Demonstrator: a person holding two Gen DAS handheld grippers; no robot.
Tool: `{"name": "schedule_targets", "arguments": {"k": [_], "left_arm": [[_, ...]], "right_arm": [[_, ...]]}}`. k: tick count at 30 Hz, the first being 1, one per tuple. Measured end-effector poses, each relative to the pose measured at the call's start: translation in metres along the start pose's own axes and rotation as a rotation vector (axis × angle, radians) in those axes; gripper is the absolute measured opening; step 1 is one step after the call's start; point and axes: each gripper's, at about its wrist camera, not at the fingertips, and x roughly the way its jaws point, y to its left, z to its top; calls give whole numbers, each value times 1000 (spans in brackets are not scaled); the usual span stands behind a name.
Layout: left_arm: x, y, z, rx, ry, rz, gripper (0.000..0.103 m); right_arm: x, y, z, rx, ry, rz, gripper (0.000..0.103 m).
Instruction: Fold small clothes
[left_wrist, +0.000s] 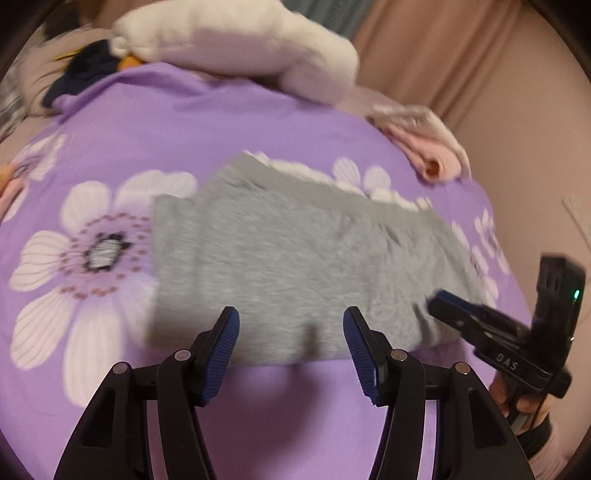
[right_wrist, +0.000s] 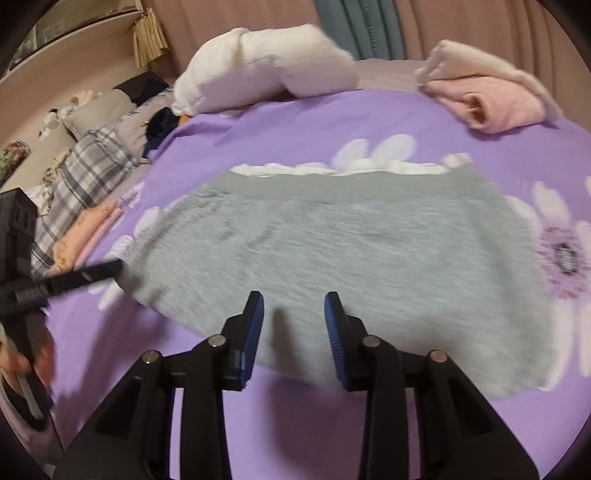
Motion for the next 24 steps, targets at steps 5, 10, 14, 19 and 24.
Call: {"name": "schedule_targets", "arguments": {"k": [5, 10, 14, 19, 24], "left_arm": [[31, 2, -11, 15, 83, 7, 57], [19, 13, -16, -21, 77, -29, 57], [-8, 23, -14, -51, 20, -42, 57], [-21, 52, -11, -137, -12, -41, 57], [-7, 73, -17, -242, 10, -84, 57]], "right_arm": [[32, 23, -12, -64, 68, -34, 32], [37, 22, -25, -94, 123, -46, 29], [20, 19, -24, -78, 110, -20, 30], [-17, -12, -19, -33, -2, -60, 31], [-39, -61, -19, 95, -36, -165, 32]]}}
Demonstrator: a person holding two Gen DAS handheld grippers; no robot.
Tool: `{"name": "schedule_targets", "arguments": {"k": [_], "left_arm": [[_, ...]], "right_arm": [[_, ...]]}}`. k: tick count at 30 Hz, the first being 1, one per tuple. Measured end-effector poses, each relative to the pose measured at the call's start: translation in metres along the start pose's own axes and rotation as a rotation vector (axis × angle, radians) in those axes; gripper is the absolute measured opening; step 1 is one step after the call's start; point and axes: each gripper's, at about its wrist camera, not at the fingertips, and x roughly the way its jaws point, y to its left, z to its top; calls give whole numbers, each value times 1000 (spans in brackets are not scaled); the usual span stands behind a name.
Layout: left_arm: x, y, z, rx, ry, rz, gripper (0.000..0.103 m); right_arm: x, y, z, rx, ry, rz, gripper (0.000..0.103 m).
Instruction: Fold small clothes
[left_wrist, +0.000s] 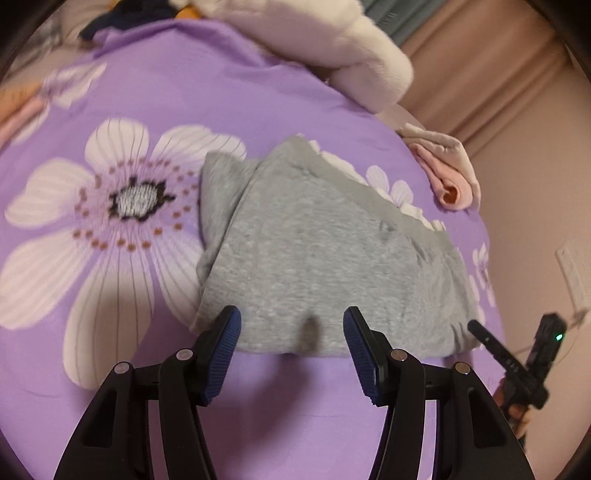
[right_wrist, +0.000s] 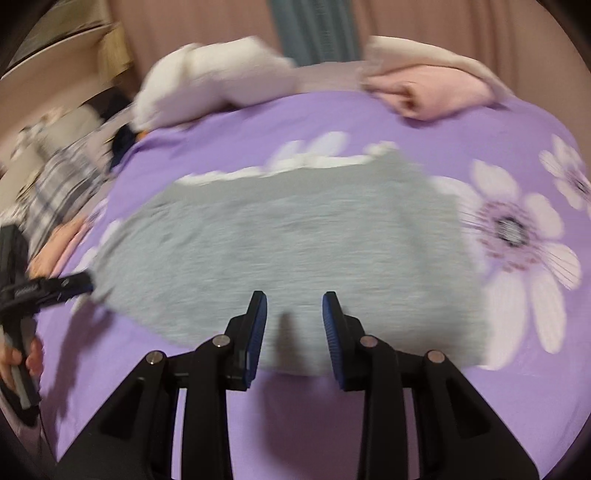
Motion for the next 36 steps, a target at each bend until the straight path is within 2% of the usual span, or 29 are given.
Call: {"name": "schedule_targets", "arguments": {"k": [3, 5, 6, 9, 10, 11, 12, 13, 15, 16, 18, 25, 36], "left_arm": [[5, 6, -3, -20, 11, -6, 57], [3, 7, -4, -28, 9, -16, 57], [2, 8, -4, -36, 10, -22, 57], [-8, 11, -5, -69, 7, -40, 57], [-14, 13, -7, -76, -1, -45, 57], [-20, 14, -8, -83, -12, -49, 59], [-26, 18, -10, -94, -21, -54, 64], [-32, 22, -12, -111, -35, -63, 74], [-40, 32, -13, -145, -57, -70, 77], [-42, 37, -13, -161, -60, -73, 77], [-41, 46, -12, -194, -55, -74, 77], [-12, 54, -5, -268, -10, -187, 77], [34, 28, 27, -246, 19, -251, 77]], "right_arm": [[0, -30, -5, 69, 21, -60, 32], [5, -51, -13, 125, 59, -89, 25], [8, -60, -18, 162, 68, -68, 19], [5, -74, -23, 239, 55, -5, 18], [3, -75, -22, 255, 57, 8, 21], [2, -75, -22, 260, 57, 18, 22], [-2, -73, -22, 264, 52, 30, 28], [-7, -70, -23, 262, 44, 49, 38], [-17, -62, -26, 249, 19, 88, 50], [-20, -60, -27, 242, 10, 97, 52], [-25, -52, -29, 231, 5, 116, 52], [-25, -29, -30, 210, 19, 199, 52], [-4, 7, -17, 139, 43, 251, 52]]}}
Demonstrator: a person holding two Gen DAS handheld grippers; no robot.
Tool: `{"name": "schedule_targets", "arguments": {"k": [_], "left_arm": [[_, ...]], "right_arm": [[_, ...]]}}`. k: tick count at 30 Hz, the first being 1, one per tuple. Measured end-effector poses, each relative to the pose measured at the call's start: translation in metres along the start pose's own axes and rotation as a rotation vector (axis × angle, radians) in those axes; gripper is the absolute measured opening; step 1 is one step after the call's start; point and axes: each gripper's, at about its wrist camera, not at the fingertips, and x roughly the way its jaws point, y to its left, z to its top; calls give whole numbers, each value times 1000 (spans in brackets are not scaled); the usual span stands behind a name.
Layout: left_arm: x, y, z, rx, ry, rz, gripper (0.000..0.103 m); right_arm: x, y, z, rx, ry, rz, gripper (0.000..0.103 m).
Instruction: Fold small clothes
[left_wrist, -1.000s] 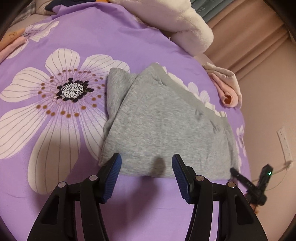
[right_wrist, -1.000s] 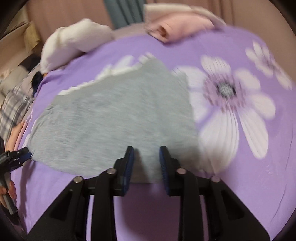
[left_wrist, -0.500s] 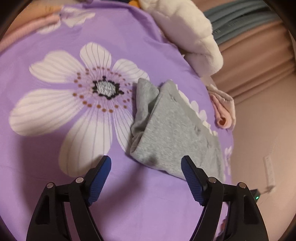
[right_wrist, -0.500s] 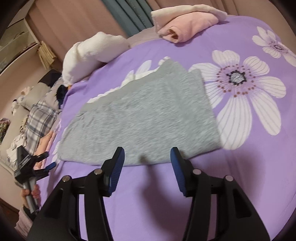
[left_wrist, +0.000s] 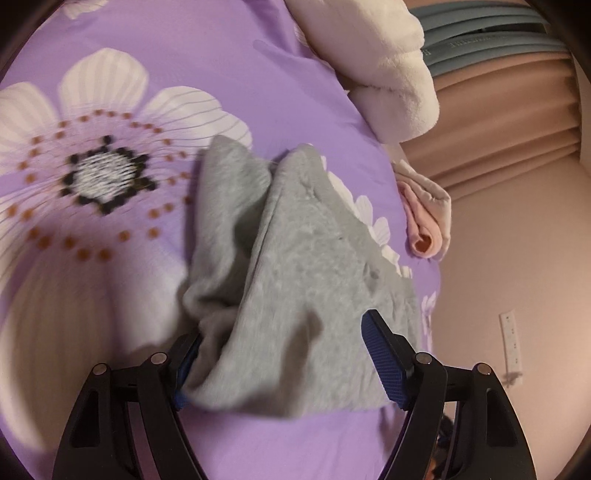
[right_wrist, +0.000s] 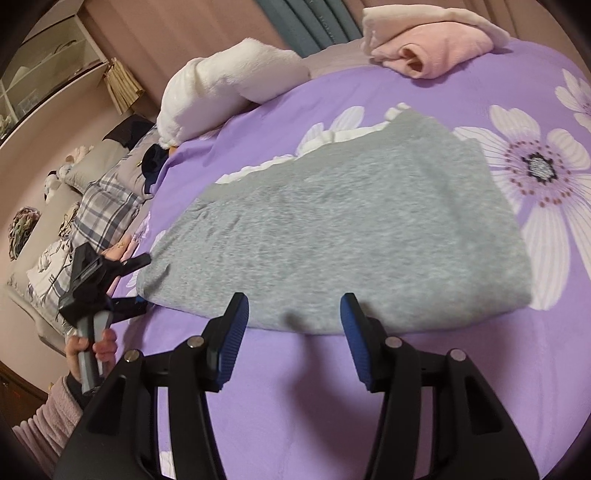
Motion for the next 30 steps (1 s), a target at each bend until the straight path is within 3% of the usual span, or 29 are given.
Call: {"name": "schedule_targets", "arguments": {"k": [7, 9, 11, 13, 14, 18, 21, 26, 30], "left_arm": [[15, -9, 12, 9, -1, 31, 75], [17, -12, 14, 25, -3, 75, 63], [21, -18, 14, 61, 4, 157, 40], [20, -23, 14, 96, 0, 199, 25], [19, -25, 13, 112, -5, 207, 23], [12, -35, 12, 167, -28, 205, 22], [8, -51, 10, 229, -41, 206, 22], [6, -70, 10, 287, -44, 195, 22], [5, -80, 9, 313, -43, 195, 22]], "right_arm": [[19, 16, 12, -37, 18, 17, 52], [26, 23, 19, -51, 17, 22, 52], [33, 32, 26, -71, 18, 21, 52], [44, 44, 35, -107, 23, -4, 51], [52, 51, 41, -135, 28, -24, 49], [77, 70, 57, -206, 45, -114, 19], [97, 78, 69, -227, 64, -154, 10], [135, 73, 76, -204, 146, -214, 8], [142, 70, 78, -189, 167, -218, 7]]}}
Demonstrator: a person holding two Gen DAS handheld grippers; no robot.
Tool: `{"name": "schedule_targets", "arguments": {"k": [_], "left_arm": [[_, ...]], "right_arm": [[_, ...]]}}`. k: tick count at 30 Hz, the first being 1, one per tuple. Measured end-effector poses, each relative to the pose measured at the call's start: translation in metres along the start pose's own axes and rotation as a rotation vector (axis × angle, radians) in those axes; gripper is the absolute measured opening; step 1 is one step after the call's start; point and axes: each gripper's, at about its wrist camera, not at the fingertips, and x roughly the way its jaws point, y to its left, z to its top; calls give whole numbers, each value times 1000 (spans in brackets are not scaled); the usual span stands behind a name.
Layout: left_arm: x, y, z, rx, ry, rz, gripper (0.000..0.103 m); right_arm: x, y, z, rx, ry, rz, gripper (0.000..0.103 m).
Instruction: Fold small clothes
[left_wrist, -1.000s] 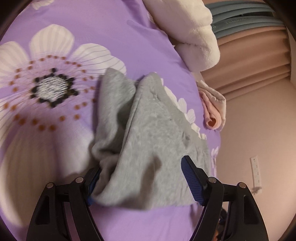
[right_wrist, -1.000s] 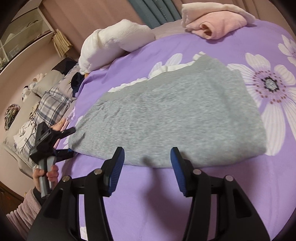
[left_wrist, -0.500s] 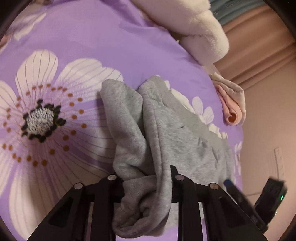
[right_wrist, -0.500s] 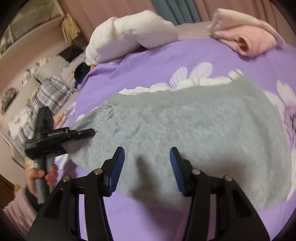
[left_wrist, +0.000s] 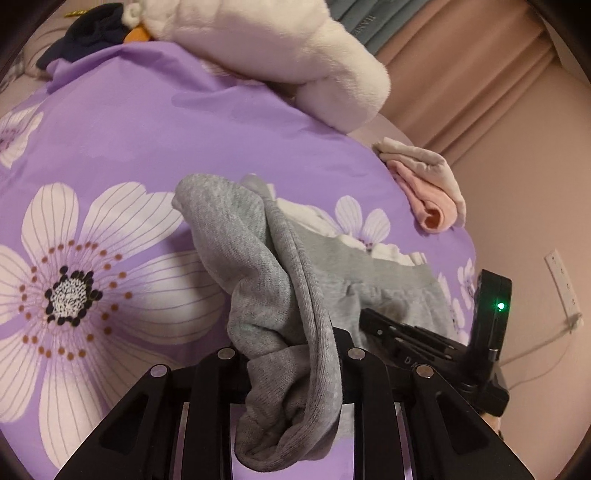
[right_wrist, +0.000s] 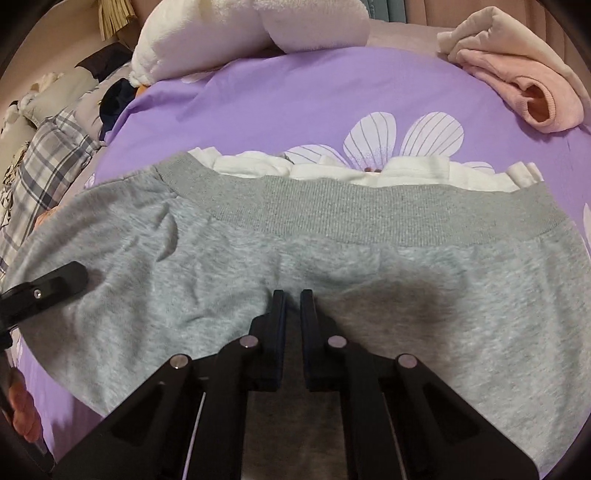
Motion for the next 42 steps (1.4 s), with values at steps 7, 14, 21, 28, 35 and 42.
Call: {"name": "schedule_targets", "arguments": {"k": [7, 14, 21, 28, 35, 42], "left_arm": [[-6, -20, 1, 57, -14, 8, 22], [0, -45, 0, 94, -4, 27, 22], [1, -103, -1, 244, -20, 38, 22], [38, -172, -23, 446, 28, 90, 22], [98, -195, -57, 539, 180, 150, 26], [115, -199, -76, 560, 277, 73, 66]], "right_arm": [[-48, 16, -25, -45, -69, 65, 11], [-37, 26, -64, -79, -77, 32, 12], [-60, -29, -64, 172, -106, 279, 20], [-88, -127, -78, 565, -258, 559, 54], [-61, -156, -86, 770, -223, 774, 77], [-53, -153, -85, 776, -154, 800, 79]]}}
